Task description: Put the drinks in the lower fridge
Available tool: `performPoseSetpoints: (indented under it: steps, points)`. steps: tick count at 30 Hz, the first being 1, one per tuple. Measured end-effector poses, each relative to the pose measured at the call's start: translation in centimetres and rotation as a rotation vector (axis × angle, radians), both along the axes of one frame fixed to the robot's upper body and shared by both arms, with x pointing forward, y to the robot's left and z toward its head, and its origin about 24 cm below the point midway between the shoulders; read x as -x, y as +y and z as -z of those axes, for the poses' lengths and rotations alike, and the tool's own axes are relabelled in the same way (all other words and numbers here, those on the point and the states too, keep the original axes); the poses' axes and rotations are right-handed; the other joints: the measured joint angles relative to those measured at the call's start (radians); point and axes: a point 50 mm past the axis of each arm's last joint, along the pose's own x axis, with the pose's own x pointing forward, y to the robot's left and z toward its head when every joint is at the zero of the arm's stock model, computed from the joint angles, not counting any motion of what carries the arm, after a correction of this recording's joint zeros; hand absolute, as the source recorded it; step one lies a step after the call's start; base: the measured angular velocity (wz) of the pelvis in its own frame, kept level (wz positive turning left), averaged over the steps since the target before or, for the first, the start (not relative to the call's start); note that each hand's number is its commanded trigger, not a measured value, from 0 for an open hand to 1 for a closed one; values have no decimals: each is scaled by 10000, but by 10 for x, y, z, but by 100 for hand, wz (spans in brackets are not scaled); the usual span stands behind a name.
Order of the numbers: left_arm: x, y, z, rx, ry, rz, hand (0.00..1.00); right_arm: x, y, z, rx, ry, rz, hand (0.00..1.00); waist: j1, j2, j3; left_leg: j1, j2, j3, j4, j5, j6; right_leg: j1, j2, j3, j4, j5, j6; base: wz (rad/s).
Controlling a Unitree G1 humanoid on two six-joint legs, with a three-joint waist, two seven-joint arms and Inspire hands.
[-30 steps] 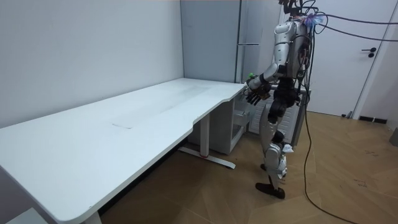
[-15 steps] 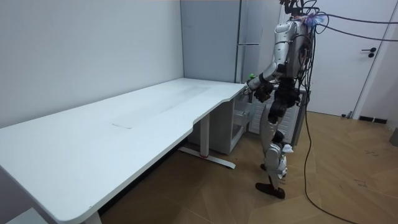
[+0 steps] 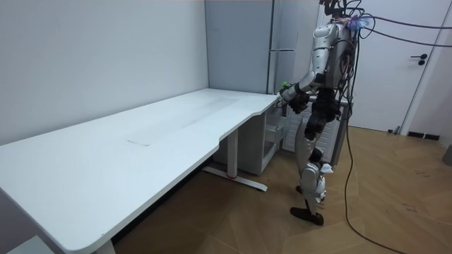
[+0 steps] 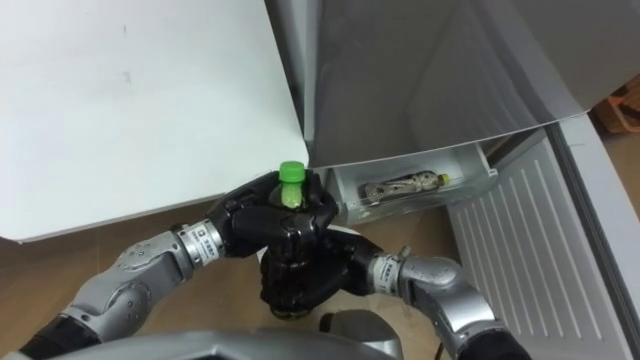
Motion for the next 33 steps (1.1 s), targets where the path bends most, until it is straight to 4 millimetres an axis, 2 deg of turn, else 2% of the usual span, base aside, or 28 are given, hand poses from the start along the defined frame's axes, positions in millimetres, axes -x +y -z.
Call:
performPoseSetpoints:
  steps: [1,2,8,15,24,28,31,33]
  points:
    - [0,0,0,16,-7,-9,22,0,0,0,-7,-17,2,100,-1,0,1,-4,0,0,4,-3,-1,-2,0,0,6,0,0,0]
    - [-2,0,-1,28,-43,-13,0,-1,0,-1,-28,-43,39,100,-1,-2,2,-9,0,0,13,-10,-3,-4,0,0,9,0,0,0]
    - [-6,2,-9,3,-447,57,0,-4,-1,-5,-221,-384,94,100,-54,5,9,-47,3,-10,102,-48,6,-26,-2,-12,6,-1,1,0]
    - [-22,1,-46,62,-2257,-235,0,-12,-7,-14,-897,-940,549,100,-46,54,22,-208,33,-129,232,-108,6,-14,-1,-193,-142,12,-7,5]
    - [-29,0,-78,474,-3579,-610,0,-15,-12,-18,-1101,-1328,941,100,-58,98,41,-191,34,-182,242,-110,5,16,-19,-286,-144,13,-10,0]
    - [-29,-2,-88,676,-3984,-542,0,-10,-18,-12,-855,-1024,1263,100,8,118,41,-210,37,-216,329,-112,5,55,-18,-306,-123,24,-27,4]
    - [-30,-2,-96,793,-4279,-559,0,-7,-23,-9,-542,-932,1217,100,-7,237,41,-261,41,-282,451,-155,4,59,-11,-306,-98,35,-29,0]
    - [-27,-7,-121,1493,-5178,-432,0,-1,-27,-3,-176,-546,1226,100,38,250,45,-274,47,-311,462,-156,2,58,1,-315,-107,38,-35,2]
